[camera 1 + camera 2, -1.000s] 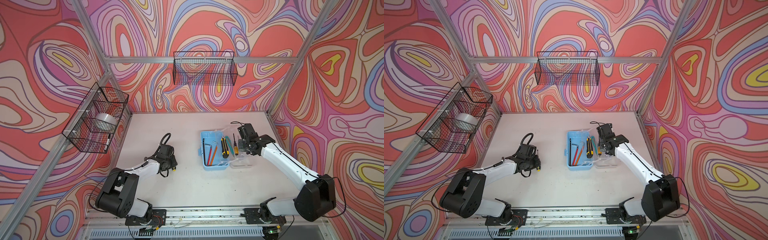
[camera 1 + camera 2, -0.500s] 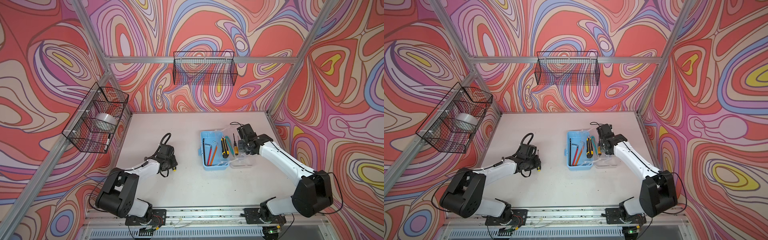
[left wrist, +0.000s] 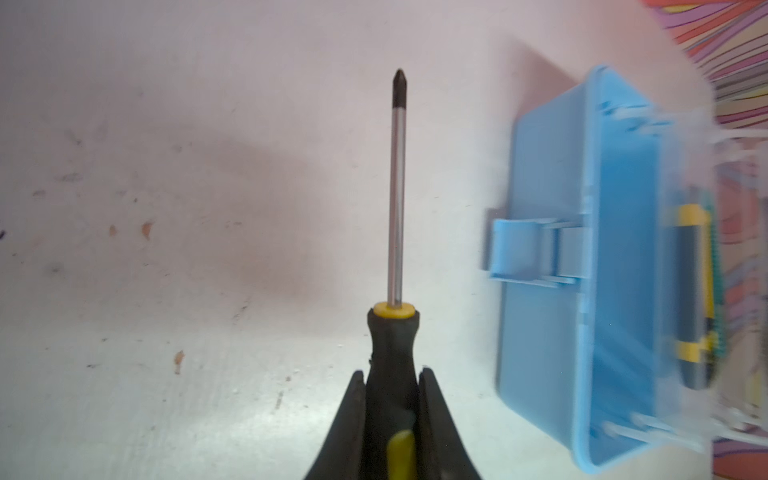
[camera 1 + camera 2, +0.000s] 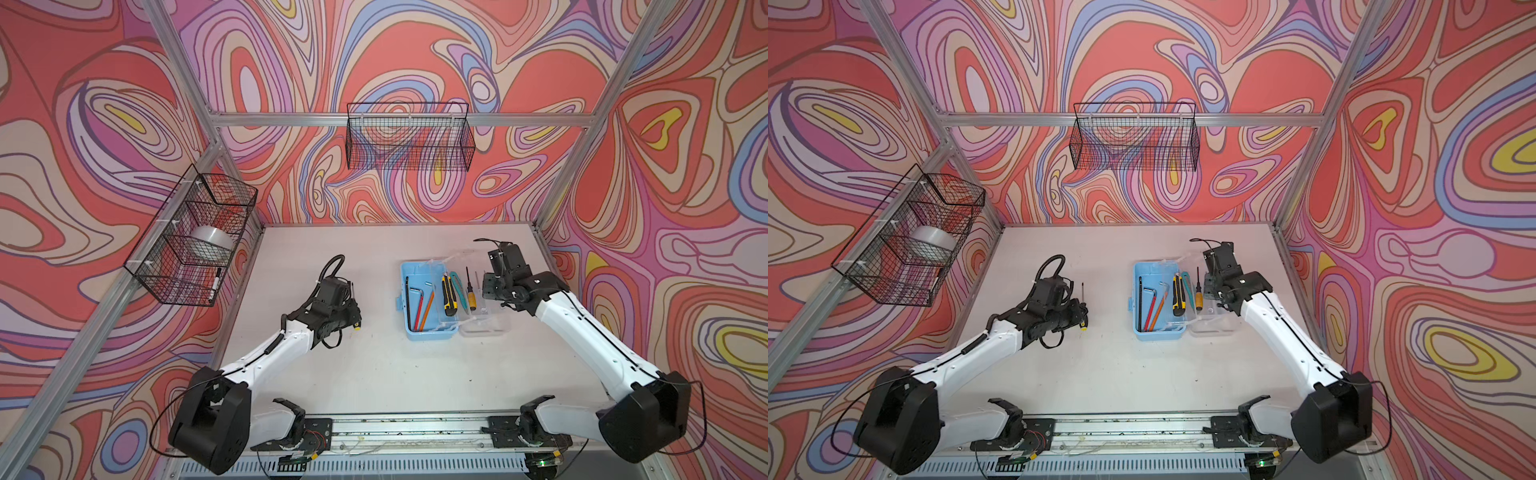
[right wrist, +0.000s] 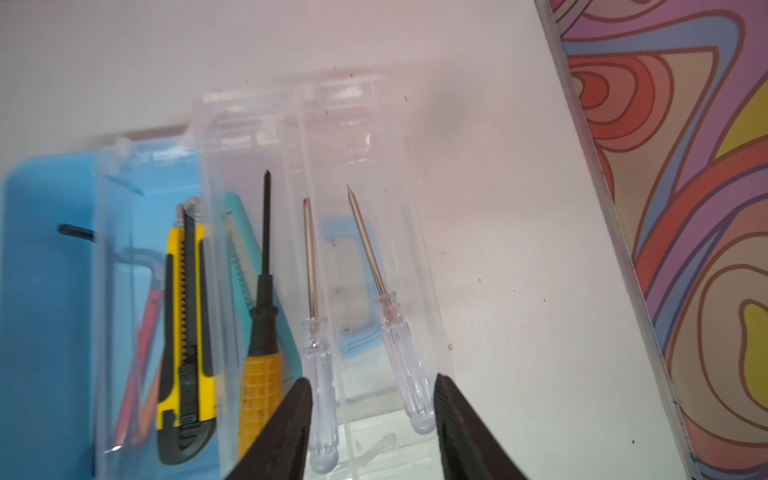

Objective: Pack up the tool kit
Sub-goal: 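Lift the black-yellow screwdriver over the box with the left gripper while the right withdraws, then lower the black-yellow screwdriver into the box and open the left gripper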

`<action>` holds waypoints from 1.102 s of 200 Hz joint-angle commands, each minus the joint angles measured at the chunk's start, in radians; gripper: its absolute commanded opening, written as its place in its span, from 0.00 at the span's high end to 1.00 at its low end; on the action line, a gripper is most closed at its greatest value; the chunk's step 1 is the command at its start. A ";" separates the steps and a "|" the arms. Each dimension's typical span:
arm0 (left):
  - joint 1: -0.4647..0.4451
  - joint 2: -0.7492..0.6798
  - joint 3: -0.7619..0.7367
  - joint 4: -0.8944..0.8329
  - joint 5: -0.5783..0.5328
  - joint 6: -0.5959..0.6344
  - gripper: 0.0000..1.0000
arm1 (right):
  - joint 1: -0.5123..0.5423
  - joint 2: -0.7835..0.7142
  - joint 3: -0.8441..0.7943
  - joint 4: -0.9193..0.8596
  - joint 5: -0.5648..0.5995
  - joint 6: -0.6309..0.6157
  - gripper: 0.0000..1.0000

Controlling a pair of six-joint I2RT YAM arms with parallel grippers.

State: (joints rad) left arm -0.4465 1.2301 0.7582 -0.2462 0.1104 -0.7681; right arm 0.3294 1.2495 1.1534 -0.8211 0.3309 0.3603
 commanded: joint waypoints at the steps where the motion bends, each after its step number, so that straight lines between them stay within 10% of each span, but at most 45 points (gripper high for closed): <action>1: -0.061 -0.045 0.084 -0.028 -0.017 -0.089 1.00 | 0.002 -0.067 0.025 0.022 -0.051 0.053 0.50; 103: -0.474 0.399 0.532 0.289 -0.149 -0.258 1.00 | 0.002 -0.243 0.061 0.025 -0.052 0.111 0.50; 220: -0.564 0.821 0.845 0.513 -0.082 -0.382 1.00 | 0.001 -0.339 0.094 0.008 -0.089 0.083 0.50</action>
State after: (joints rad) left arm -1.0004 1.9930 1.5341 0.1787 -0.0044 -1.0992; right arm 0.3294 0.9512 1.2137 -0.8028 0.2455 0.4576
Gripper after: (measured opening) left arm 0.185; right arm 0.502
